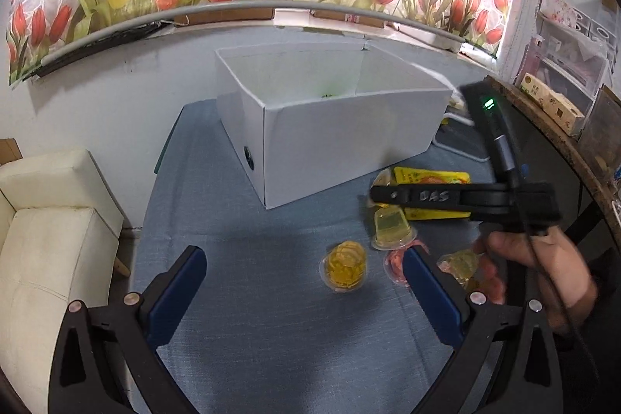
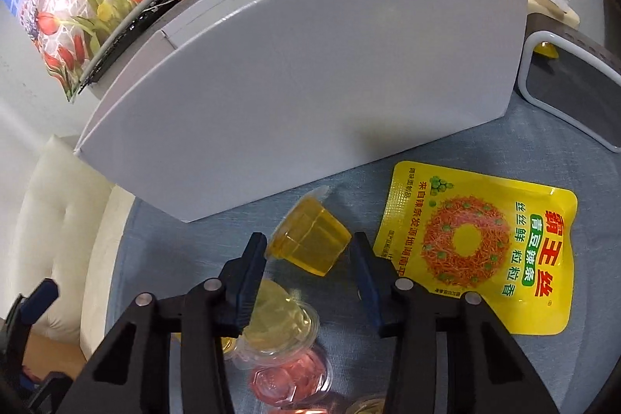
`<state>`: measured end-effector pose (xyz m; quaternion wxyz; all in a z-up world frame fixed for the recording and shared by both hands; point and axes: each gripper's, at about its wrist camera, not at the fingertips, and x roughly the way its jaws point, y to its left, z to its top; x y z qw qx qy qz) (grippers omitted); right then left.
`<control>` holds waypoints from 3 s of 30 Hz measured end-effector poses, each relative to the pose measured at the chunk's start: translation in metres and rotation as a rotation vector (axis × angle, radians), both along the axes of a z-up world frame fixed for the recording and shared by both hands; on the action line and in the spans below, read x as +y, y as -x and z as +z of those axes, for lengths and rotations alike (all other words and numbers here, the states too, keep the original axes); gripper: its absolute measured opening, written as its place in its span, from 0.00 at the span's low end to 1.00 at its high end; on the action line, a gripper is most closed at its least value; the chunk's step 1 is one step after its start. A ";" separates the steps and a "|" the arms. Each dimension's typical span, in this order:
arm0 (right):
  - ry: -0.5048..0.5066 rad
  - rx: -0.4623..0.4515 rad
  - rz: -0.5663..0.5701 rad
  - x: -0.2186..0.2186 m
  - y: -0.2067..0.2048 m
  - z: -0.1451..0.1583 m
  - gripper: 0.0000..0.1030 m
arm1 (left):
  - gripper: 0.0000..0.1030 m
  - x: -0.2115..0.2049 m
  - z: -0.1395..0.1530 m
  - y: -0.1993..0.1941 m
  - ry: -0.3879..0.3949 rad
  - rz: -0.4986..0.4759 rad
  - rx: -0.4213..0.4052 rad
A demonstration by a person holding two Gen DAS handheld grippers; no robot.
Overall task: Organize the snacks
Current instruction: 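Grasp an orange jelly cup with the right tool while the left grasps a yellow jelly cup, lift both, then carry the orange and yellow jelly cups into the white box and release both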
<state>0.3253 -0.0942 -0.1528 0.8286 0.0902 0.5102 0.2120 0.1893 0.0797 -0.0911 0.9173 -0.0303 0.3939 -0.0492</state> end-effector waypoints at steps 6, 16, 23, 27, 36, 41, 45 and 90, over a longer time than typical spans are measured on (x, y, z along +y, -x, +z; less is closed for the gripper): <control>-0.046 -0.040 0.002 -0.027 0.017 0.024 0.47 | 1.00 -0.011 -0.025 -0.014 -0.053 -0.014 0.051; -0.131 -0.126 0.035 -0.068 0.090 0.065 0.47 | 1.00 -0.040 -0.057 -0.042 -0.054 -0.042 0.129; -0.182 -0.159 0.018 -0.090 0.127 0.074 0.47 | 0.59 -0.046 -0.070 -0.049 -0.029 -0.024 0.164; -0.185 -0.169 0.032 -0.090 0.139 0.075 0.47 | 0.39 -0.051 -0.070 -0.042 -0.056 -0.041 0.152; -0.205 -0.186 0.044 -0.089 0.147 0.078 0.47 | 0.39 -0.049 -0.054 -0.030 -0.066 -0.048 0.106; -0.203 -0.208 0.052 -0.086 0.143 0.086 0.47 | 0.35 -0.052 -0.018 -0.018 -0.072 -0.060 0.033; -0.192 -0.232 0.068 -0.078 0.132 0.099 0.47 | 0.22 -0.052 0.018 -0.018 -0.058 -0.069 -0.031; -0.210 -0.212 0.035 -0.094 0.128 0.088 0.47 | 0.50 -0.060 -0.063 -0.087 -0.062 -0.005 0.130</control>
